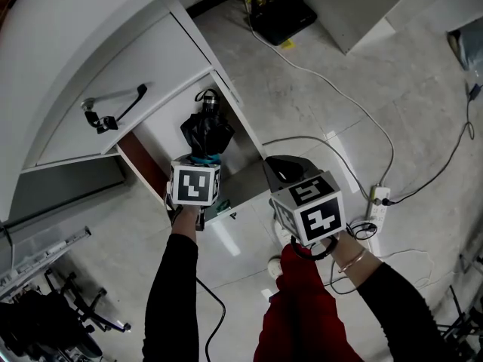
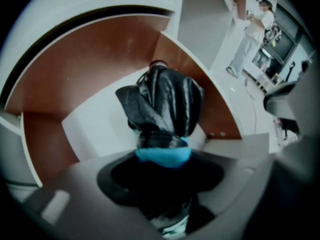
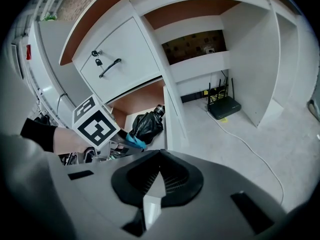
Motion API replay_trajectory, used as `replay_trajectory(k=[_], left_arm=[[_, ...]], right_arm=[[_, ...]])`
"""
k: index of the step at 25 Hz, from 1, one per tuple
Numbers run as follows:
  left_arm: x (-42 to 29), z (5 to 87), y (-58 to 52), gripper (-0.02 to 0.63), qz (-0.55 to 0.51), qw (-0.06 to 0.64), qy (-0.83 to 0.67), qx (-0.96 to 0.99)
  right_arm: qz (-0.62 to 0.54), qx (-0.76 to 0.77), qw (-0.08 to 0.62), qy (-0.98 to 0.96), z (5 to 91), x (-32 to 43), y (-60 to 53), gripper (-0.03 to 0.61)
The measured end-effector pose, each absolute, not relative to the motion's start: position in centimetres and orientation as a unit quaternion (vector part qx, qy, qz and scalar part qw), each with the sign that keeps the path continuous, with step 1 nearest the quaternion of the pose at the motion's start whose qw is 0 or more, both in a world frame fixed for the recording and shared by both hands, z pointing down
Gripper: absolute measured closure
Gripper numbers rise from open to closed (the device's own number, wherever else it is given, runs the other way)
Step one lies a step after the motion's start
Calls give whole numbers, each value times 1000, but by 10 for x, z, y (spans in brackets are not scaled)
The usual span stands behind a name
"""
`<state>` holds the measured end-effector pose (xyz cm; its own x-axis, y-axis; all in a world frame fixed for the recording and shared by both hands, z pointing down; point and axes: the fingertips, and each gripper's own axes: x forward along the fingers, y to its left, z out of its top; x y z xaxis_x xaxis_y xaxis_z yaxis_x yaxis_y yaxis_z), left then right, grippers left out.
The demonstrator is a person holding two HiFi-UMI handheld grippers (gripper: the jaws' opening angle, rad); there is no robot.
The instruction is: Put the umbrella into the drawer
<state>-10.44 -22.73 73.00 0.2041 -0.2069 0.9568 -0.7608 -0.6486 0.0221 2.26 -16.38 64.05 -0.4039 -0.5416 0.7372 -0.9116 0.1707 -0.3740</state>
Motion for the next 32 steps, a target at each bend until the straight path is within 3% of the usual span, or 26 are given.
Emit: replay_trajectory(k=[21,32], left_arm=[[-108,766,-231,345,559,243,-335,718],[-109,751,-233,299,521,249,-364,731]], right_arm=[[411,489,231,-734,651,20,-166,577],[407,490,233,-734,645,17,-166,577]])
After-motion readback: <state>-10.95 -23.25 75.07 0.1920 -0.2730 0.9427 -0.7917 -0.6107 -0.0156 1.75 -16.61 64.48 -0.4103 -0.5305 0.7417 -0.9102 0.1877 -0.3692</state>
